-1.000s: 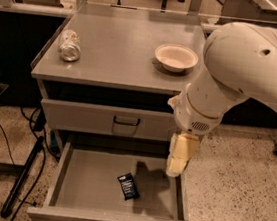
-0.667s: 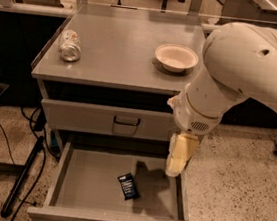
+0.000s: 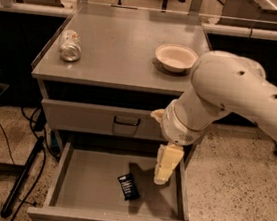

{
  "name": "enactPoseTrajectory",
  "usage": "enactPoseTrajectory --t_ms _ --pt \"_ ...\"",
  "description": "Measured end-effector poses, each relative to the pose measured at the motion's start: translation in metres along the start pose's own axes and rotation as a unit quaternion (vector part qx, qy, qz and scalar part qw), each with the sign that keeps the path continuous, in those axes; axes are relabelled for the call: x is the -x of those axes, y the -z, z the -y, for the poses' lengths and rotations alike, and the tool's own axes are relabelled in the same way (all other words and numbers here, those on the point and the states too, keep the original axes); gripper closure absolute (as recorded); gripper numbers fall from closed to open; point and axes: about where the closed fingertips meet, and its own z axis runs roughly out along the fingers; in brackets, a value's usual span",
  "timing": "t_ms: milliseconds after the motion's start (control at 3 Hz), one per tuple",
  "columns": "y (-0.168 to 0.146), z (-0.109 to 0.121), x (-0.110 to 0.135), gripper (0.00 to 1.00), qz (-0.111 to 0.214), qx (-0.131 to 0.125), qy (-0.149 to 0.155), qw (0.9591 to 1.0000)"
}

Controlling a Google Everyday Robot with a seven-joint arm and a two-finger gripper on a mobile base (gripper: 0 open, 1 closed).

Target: Pick rxbar blueberry from middle drawer and place on counter

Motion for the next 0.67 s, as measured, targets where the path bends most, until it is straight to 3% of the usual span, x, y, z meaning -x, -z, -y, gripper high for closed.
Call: enactPoseTrajectory --t_ms 333,667 --pt "-0.0317 0.0001 -0.0022 0.00 0.016 0.017 0.021 0.9995" --pt "-0.0317 0.0001 -0.0022 0.00 0.016 0.017 0.021 0.9995"
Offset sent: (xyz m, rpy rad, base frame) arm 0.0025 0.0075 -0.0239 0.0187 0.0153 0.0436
